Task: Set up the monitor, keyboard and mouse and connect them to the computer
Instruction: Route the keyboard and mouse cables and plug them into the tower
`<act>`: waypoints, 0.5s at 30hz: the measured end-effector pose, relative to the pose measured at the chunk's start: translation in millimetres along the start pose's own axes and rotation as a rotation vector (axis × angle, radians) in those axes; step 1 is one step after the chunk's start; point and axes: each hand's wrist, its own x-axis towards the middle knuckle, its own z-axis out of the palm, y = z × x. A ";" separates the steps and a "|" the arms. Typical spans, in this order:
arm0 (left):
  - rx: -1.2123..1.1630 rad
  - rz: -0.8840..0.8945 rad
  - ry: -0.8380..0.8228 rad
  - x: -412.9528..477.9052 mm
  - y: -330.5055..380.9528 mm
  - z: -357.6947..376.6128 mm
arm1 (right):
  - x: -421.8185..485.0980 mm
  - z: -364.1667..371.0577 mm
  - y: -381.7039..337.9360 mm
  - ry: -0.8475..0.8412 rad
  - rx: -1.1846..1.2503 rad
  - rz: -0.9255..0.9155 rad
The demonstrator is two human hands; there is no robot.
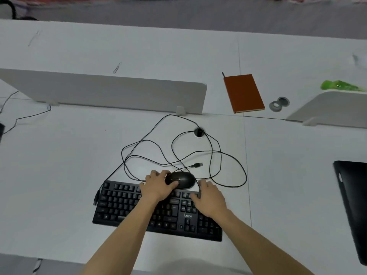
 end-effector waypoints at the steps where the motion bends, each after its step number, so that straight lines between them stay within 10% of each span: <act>1: -0.003 -0.006 -0.010 -1.9 -2.4 0.9 | 0.0 1.1 0.9 -0.026 -0.011 0.018; 9: -0.009 0.203 -0.131 -27.1 -26.0 17.9 | -28.6 14.7 23.4 -0.206 0.024 0.144; 15: -0.057 0.227 0.155 -12.6 -34.7 -8.0 | -17.2 -7.7 -4.9 -0.055 0.792 0.319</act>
